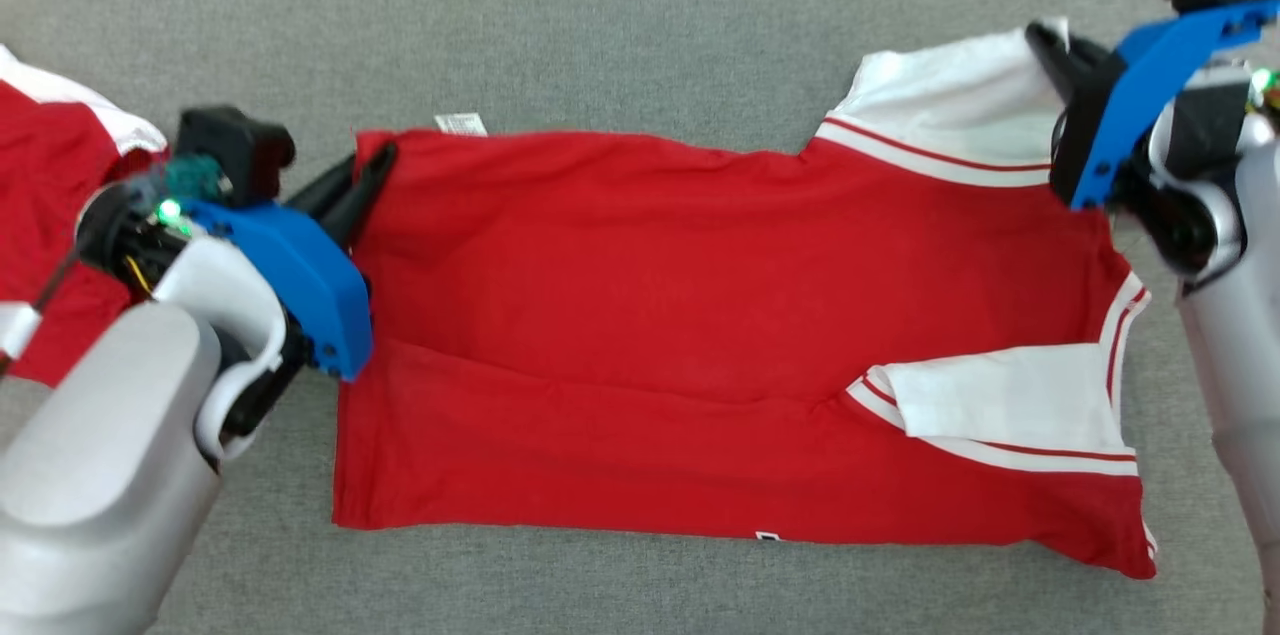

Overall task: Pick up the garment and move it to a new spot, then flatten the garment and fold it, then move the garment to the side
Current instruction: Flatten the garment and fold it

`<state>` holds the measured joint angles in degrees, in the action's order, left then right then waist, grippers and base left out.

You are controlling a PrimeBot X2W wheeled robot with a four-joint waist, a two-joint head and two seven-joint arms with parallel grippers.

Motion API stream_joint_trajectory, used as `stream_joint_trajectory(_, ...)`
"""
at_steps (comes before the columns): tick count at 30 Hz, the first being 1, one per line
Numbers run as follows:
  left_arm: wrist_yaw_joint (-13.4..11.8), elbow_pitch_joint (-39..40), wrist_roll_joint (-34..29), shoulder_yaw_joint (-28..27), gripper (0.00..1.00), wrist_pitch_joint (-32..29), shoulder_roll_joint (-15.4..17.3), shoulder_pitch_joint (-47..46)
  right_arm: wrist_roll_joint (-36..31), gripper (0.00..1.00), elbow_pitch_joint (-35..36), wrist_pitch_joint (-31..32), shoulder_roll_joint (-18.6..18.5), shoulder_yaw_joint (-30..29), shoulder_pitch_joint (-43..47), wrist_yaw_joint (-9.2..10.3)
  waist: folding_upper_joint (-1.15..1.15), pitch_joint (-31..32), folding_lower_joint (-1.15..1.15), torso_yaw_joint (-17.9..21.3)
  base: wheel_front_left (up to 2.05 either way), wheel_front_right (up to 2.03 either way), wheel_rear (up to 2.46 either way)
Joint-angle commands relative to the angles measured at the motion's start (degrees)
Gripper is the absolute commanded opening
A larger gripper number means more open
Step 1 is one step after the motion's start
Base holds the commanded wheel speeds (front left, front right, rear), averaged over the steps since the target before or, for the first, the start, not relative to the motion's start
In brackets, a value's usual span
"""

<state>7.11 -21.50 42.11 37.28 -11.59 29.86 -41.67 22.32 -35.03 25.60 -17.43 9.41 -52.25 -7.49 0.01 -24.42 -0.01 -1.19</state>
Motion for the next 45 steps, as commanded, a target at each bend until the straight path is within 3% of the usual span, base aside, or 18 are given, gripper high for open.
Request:
stream_joint_trajectory(1, 0.4, 0.4, -2.7, 1.6, 0.00, 2.4, 1.0, 1.8, 2.3, 0.00, 2.5, 0.0, -1.1, 0.5, 3.6, -0.01, -0.01, 2.0, 0.01, 1.0, 0.00, 0.00, 0.00)
stream_joint_trajectory(11, -2.9, 2.1, -11.3, 6.0, 0.00, 14.2, 2.5, 10.0, 8.6, 0.00, 17.8, 3.3, -5.5, -1.7, 20.3, -0.01, -0.01, 6.5, 0.01, 0.9, 0.00, 0.00, 0.00)
stream_joint_trajectory(19, -3.9, -0.5, -15.7, 8.8, 0.00, 18.9, 3.4, 12.2, 10.0, 0.00, 26.3, 6.6, -3.1, -5.7, 30.7, -0.01, -0.01, 8.2, 0.01, 0.9, 0.00, 0.00, 0.00)
stream_joint_trajectory(29, -4.5, -3.3, -16.8, 10.5, 0.00, 20.0, 3.5, 13.5, 8.8, 0.00, 33.7, 10.3, 0.6, -11.2, 39.8, -0.01, -0.01, 9.3, 0.01, 1.2, 0.00, 0.00, 0.00)
stream_joint_trajectory(30, -4.7, -3.6, -16.4, 10.4, 0.35, 19.9, 3.2, 13.7, 8.6, 0.00, 34.6, 10.9, 1.0, -11.5, 40.8, -0.01, -0.01, 9.4, 0.01, 1.2, 0.00, 0.00, 0.00)
stream_joint_trajectory(31, -4.7, -3.8, -16.3, 10.4, 0.66, 19.9, 3.1, 13.8, 8.6, 0.05, 35.5, 11.6, 1.5, -11.8, 41.7, -0.01, -0.01, 9.5, 0.01, 1.3, 0.00, 0.00, 0.00)
stream_joint_trajectory(32, -4.7, -4.1, -15.9, 10.1, 0.99, 20.2, 3.0, 13.9, 8.5, 0.19, 36.2, 12.2, 1.9, -12.0, 42.6, -0.01, -0.01, 9.5, 0.01, 1.3, 0.00, 0.00, 0.00)
stream_joint_trajectory(33, -4.8, -4.4, -15.6, 10.0, 1.00, 20.3, 2.9, 14.1, 8.1, 0.25, 36.9, 12.9, 2.3, -12.3, 43.6, -0.01, -0.01, 9.6, 0.01, 1.4, 0.00, 0.00, 0.00)
stream_joint_trajectory(35, -5.3, -4.8, -14.7, 9.5, 1.00, 20.8, 2.3, 14.5, 7.3, 0.49, 38.5, 14.1, 3.1, -12.9, 45.2, -0.01, -0.01, 9.8, 0.01, 1.5, 0.00, 0.00, 0.00)
stream_joint_trajectory(36, -5.8, -5.0, -13.8, 8.9, 1.00, 21.1, 1.9, 14.9, 7.1, 0.98, 39.1, 14.7, 3.5, -13.4, 46.0, -0.01, -0.01, 9.9, 0.01, 1.5, 0.00, 0.00, 0.00)
stream_joint_trajectory(45, -12.4, -2.1, -3.7, -1.9, 1.00, 26.1, -2.5, 21.0, 4.5, 1.00, 44.7, 12.7, 7.0, -16.4, 50.0, -0.01, -0.01, 12.3, 0.01, 1.5, 0.00, 0.00, 0.00)
